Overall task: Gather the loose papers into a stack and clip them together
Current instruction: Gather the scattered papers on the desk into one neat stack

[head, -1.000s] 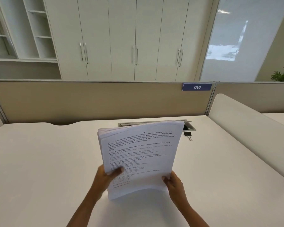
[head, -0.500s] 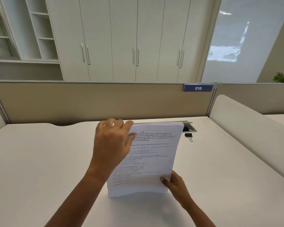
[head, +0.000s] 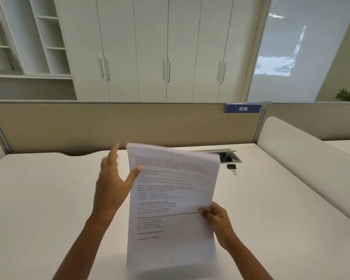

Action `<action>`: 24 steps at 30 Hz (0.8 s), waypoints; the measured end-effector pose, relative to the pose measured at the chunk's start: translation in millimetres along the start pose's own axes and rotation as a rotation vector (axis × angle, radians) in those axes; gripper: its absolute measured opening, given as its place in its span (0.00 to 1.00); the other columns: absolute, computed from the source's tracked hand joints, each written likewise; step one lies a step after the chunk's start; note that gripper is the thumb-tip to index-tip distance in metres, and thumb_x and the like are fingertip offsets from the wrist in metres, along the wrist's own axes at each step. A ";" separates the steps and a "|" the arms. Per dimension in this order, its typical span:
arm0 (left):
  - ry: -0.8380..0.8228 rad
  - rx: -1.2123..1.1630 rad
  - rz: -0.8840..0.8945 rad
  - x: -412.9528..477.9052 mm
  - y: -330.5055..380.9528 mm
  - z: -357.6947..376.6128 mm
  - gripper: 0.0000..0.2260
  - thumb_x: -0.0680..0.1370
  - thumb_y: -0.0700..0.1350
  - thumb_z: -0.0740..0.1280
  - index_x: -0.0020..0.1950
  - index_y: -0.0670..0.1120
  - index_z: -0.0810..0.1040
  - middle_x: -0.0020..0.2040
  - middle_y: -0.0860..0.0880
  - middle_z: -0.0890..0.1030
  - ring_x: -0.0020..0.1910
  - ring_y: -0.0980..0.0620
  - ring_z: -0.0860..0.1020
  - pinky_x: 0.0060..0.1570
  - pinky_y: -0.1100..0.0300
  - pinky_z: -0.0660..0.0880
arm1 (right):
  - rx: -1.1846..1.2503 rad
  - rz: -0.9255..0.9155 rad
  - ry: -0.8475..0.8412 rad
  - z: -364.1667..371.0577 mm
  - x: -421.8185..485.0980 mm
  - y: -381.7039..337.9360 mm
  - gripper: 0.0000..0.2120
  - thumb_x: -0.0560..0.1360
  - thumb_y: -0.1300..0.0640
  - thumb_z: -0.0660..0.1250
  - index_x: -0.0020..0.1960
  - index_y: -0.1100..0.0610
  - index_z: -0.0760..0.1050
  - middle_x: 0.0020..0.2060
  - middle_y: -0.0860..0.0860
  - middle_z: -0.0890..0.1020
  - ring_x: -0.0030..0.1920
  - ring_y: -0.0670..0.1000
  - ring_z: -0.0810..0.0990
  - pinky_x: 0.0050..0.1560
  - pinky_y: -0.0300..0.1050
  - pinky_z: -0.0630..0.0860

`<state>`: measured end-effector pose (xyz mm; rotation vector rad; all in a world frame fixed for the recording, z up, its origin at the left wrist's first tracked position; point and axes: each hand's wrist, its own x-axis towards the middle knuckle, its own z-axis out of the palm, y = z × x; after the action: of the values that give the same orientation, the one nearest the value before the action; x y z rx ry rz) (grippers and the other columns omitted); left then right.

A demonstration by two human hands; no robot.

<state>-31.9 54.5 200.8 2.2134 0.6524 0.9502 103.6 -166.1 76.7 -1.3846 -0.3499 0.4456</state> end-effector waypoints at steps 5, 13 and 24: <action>-0.396 -0.538 -0.462 -14.2 -36.3 27.9 0.17 0.75 0.44 0.68 0.62 0.43 0.73 0.55 0.44 0.81 0.47 0.46 0.82 0.44 0.55 0.79 | 0.019 0.152 -0.111 2.7 -0.9 1.9 0.10 0.74 0.69 0.64 0.51 0.58 0.79 0.39 0.51 0.87 0.37 0.49 0.85 0.35 0.40 0.80; -0.508 -0.693 -0.499 -26.3 -44.5 49.8 0.09 0.76 0.45 0.65 0.54 0.44 0.79 0.46 0.47 0.85 0.43 0.50 0.84 0.39 0.58 0.82 | -0.074 0.023 0.054 11.4 0.5 -2.6 0.11 0.75 0.69 0.63 0.55 0.61 0.77 0.46 0.57 0.84 0.45 0.58 0.82 0.50 0.54 0.79; -0.435 -0.697 -0.285 -41.9 -53.6 70.6 0.09 0.69 0.47 0.74 0.46 0.57 0.78 0.45 0.55 0.83 0.46 0.54 0.81 0.40 0.66 0.79 | -0.276 -0.152 0.002 23.2 -6.7 -3.9 0.23 0.77 0.64 0.61 0.70 0.55 0.61 0.62 0.49 0.73 0.62 0.49 0.72 0.58 0.37 0.73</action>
<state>-13.8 38.6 105.8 1.5700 0.3427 0.4283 86.8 -150.0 84.4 -1.6124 -0.5259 0.2774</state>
